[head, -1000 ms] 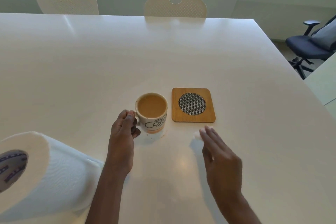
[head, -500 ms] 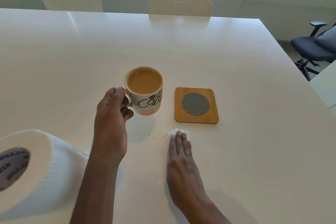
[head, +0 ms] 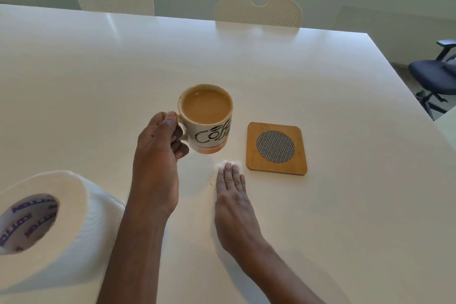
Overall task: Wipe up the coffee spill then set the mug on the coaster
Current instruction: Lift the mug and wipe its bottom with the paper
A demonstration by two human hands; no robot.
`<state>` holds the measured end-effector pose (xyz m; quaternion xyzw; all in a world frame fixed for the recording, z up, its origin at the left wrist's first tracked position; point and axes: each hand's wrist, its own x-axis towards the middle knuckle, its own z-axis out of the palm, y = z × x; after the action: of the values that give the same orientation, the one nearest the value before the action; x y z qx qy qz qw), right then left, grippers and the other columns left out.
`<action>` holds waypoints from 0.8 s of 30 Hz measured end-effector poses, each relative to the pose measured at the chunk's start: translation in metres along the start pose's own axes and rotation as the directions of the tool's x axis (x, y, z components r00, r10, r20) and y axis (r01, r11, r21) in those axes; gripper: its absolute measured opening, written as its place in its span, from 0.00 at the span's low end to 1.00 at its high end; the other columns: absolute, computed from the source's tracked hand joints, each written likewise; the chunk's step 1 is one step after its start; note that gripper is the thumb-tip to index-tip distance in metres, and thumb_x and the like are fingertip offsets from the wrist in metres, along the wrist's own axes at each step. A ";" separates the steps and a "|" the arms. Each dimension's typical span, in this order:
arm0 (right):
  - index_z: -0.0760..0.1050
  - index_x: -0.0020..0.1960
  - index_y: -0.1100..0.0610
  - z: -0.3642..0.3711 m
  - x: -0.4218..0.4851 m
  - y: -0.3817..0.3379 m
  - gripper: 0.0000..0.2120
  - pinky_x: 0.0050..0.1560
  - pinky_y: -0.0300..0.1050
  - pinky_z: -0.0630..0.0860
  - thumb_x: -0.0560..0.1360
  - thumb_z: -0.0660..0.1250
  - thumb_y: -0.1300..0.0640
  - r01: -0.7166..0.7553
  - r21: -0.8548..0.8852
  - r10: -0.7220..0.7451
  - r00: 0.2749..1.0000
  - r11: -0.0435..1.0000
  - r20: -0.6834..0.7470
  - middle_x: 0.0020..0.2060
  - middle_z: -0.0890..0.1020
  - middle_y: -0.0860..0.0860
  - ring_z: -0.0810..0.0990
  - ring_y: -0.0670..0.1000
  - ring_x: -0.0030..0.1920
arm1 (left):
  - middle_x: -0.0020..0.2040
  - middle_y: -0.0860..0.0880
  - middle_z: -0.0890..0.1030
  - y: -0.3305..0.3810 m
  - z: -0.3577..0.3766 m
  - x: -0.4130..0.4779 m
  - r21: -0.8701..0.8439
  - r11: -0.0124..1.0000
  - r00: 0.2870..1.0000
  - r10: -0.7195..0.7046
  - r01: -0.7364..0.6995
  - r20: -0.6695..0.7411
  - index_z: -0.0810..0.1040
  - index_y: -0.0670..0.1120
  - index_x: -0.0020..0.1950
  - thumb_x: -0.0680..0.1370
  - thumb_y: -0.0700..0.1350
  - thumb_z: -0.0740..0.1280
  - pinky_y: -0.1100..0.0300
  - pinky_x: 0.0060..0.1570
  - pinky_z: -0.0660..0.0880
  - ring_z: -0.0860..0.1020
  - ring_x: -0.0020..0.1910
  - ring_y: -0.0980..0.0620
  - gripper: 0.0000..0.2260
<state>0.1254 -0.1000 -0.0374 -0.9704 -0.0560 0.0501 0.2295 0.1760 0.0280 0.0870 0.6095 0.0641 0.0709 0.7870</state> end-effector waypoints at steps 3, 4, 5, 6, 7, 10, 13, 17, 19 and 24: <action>0.40 0.85 0.62 -0.003 0.001 0.010 0.33 0.83 0.46 0.31 0.83 0.50 0.68 0.107 0.039 -0.107 0.994 0.993 -0.004 0.85 0.40 0.59 0.33 0.56 0.84 | 0.34 0.54 0.67 0.000 0.001 -0.001 -0.016 1.000 1.000 -0.001 0.001 -0.002 0.71 0.51 0.39 0.86 0.47 0.60 0.58 0.40 0.65 0.65 0.36 0.55 0.14; 0.42 0.85 0.61 -0.005 0.001 0.014 0.32 0.82 0.43 0.29 0.84 0.50 0.67 0.143 0.055 -0.143 0.990 0.988 0.000 0.86 0.41 0.58 0.33 0.54 0.84 | 0.34 0.54 0.67 -0.001 0.002 -0.001 -0.019 1.000 1.000 -0.004 0.004 -0.007 0.72 0.52 0.39 0.86 0.47 0.61 0.58 0.40 0.66 0.66 0.37 0.55 0.15; 0.44 0.86 0.60 -0.008 0.002 0.018 0.31 0.80 0.40 0.29 0.85 0.50 0.66 0.175 0.067 -0.176 0.984 0.982 0.006 0.86 0.43 0.56 0.34 0.51 0.84 | 0.34 0.54 0.67 -0.001 0.002 -0.001 -0.024 1.000 1.000 -0.008 0.008 -0.011 0.72 0.52 0.39 0.86 0.47 0.61 0.58 0.40 0.66 0.66 0.37 0.55 0.15; 0.46 0.86 0.59 -0.010 0.003 0.022 0.31 0.81 0.39 0.30 0.85 0.51 0.66 0.205 0.076 -0.207 0.978 0.976 0.016 0.86 0.45 0.55 0.35 0.49 0.84 | 0.34 0.53 0.67 -0.002 0.002 -0.002 -0.033 0.999 1.000 -0.011 0.011 -0.010 0.73 0.52 0.39 0.86 0.47 0.61 0.58 0.39 0.66 0.66 0.37 0.55 0.15; 0.48 0.86 0.59 -0.014 0.004 0.025 0.31 0.82 0.40 0.32 0.85 0.52 0.65 0.235 0.086 -0.238 0.971 0.968 0.031 0.86 0.47 0.54 0.37 0.48 0.84 | 0.34 0.53 0.66 -0.003 0.002 -0.002 -0.043 0.999 1.000 -0.013 0.013 -0.007 0.72 0.52 0.39 0.86 0.47 0.61 0.58 0.39 0.65 0.65 0.36 0.55 0.15; 0.54 0.85 0.58 -0.025 0.009 0.034 0.30 0.85 0.43 0.39 0.84 0.55 0.67 0.323 0.124 -0.335 0.938 0.938 0.091 0.86 0.53 0.53 0.44 0.48 0.86 | 0.35 0.53 0.66 -0.006 0.001 -0.003 -0.050 0.999 1.000 -0.013 0.013 0.000 0.72 0.52 0.38 0.85 0.48 0.62 0.59 0.38 0.65 0.65 0.36 0.56 0.14; 0.57 0.85 0.57 -0.032 0.009 0.042 0.30 0.85 0.43 0.41 0.84 0.56 0.68 0.409 0.126 -0.425 0.895 0.904 0.139 0.85 0.56 0.52 0.47 0.47 0.86 | 0.36 0.51 0.65 -0.008 0.001 -0.003 -0.048 0.999 1.000 -0.008 0.009 0.015 0.72 0.52 0.38 0.84 0.48 0.62 0.57 0.39 0.64 0.64 0.37 0.54 0.13; 0.57 0.85 0.56 -0.039 0.002 0.050 0.29 0.85 0.43 0.42 0.86 0.57 0.66 0.519 0.104 -0.529 0.820 0.848 0.220 0.85 0.57 0.51 0.48 0.46 0.86 | 0.35 0.52 0.67 -0.010 0.001 -0.003 -0.044 0.999 0.999 -0.005 0.006 0.031 0.72 0.52 0.39 0.82 0.49 0.63 0.57 0.40 0.65 0.66 0.37 0.54 0.12; 0.57 0.85 0.55 -0.042 -0.004 0.056 0.29 0.85 0.42 0.42 0.86 0.58 0.65 0.557 0.072 -0.556 0.794 0.827 0.247 0.85 0.57 0.51 0.48 0.45 0.86 | 0.35 0.53 0.67 -0.010 0.000 -0.003 -0.038 0.999 0.999 0.002 -0.001 0.045 0.72 0.52 0.38 0.82 0.49 0.63 0.57 0.39 0.65 0.66 0.36 0.55 0.12; 0.54 0.86 0.56 -0.047 -0.022 0.068 0.27 0.83 0.42 0.39 0.87 0.54 0.61 0.539 -0.086 -0.515 0.833 0.838 0.205 0.86 0.54 0.53 0.47 0.47 0.86 | 0.34 0.53 0.68 -0.008 -0.004 -0.005 -0.043 0.999 0.999 -0.007 0.010 0.054 0.72 0.52 0.37 0.82 0.48 0.62 0.59 0.37 0.65 0.66 0.36 0.55 0.13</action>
<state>0.1157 -0.1839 -0.0243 -0.9227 -0.3447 0.0649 0.1599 0.1704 0.0283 0.0783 0.5937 0.0441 0.0526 0.8018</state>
